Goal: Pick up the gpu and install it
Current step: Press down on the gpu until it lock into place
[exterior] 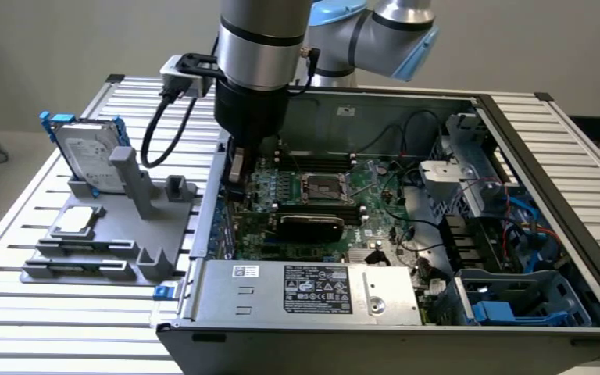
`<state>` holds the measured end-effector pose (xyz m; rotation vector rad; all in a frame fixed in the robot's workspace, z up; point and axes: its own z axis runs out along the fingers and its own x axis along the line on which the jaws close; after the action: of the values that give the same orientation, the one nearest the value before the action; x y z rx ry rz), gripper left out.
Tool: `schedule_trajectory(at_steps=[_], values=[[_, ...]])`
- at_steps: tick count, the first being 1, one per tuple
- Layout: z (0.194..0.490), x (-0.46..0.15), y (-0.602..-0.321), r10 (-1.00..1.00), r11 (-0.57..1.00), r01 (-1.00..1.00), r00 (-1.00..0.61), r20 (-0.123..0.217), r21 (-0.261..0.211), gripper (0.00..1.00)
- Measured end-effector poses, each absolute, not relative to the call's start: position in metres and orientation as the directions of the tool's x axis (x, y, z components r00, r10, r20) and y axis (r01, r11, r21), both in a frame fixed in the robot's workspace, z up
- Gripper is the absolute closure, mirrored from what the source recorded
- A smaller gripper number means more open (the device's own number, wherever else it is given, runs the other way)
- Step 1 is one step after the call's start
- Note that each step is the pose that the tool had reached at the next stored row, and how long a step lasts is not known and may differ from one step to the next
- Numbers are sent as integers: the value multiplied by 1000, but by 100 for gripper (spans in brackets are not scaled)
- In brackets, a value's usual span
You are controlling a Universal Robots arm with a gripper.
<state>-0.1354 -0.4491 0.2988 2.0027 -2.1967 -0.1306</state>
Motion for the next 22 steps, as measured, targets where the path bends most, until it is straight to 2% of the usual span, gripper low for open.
schedule_trajectory(at_steps=[22], values=[[297, -135, -449, -989, 138, -974, -127, 73, 180, 89]])
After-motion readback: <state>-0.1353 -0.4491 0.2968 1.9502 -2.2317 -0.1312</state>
